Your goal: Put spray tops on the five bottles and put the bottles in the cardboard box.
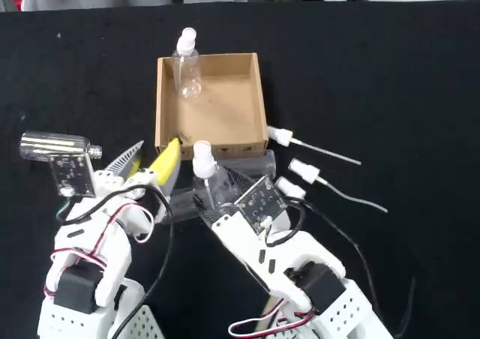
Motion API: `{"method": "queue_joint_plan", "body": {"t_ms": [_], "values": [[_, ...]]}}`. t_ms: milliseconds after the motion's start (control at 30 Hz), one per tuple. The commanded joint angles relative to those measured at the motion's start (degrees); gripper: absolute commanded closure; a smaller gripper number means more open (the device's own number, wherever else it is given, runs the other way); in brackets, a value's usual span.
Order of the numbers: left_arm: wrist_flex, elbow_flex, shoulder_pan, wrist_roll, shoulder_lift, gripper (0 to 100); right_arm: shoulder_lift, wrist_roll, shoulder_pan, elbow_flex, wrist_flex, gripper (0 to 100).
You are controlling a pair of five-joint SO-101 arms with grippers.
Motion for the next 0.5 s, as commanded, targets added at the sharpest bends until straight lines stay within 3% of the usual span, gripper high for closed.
{"method": "queue_joint_plan", "body": {"t_ms": [0,467], "values": [[-0.26,-0.57,3.12,-0.09,-0.18,81,-1.36,-0.62,-1.32,-0.31,-2.11,91.6],[2.02,-0.66,11.38,-3.34,-0.18,81,-1.36,-0.62,-0.97,0.66,-2.29,91.6]]}}
